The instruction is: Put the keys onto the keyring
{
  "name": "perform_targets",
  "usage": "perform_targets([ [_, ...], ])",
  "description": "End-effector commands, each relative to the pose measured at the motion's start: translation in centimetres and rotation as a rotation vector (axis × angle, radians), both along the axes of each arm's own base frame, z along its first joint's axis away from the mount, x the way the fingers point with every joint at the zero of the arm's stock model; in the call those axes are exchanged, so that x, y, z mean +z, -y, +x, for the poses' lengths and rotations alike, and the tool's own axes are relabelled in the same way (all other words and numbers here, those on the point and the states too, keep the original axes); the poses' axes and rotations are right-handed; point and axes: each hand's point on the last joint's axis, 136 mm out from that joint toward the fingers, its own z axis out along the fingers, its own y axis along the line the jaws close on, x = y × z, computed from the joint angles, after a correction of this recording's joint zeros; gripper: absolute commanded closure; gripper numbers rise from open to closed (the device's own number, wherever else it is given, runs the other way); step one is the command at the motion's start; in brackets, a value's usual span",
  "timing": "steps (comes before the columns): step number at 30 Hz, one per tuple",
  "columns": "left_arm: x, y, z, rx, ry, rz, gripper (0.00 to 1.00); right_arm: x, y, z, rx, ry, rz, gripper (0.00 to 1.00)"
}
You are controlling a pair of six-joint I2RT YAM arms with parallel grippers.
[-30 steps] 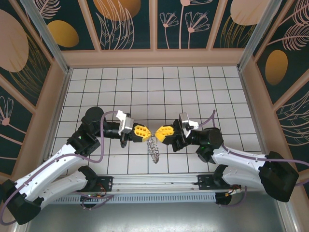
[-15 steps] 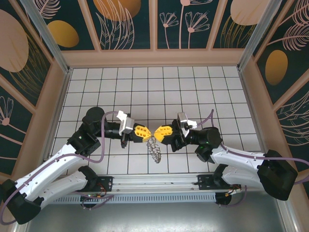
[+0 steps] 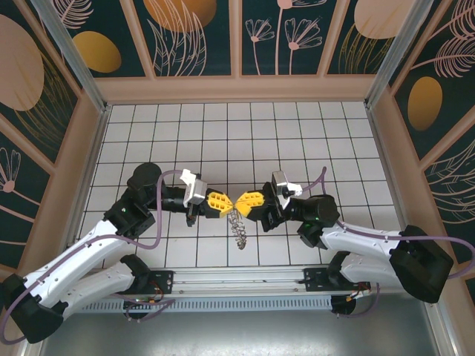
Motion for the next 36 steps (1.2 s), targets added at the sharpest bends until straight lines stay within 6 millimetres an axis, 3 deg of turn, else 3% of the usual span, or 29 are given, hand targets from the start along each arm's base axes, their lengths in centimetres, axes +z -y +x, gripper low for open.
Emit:
perform_targets([
  [1, 1.4, 0.0, 0.5, 0.036, 0.047, -0.023, 1.0, 2.1, 0.4, -1.2, 0.035, 0.037, 0.063, 1.0],
  [36, 1.4, 0.0, 1.9, 0.107, 0.102, 0.079, 1.0, 2.3, -1.4, -0.6, 0.026, -0.015, -0.016, 1.0],
])
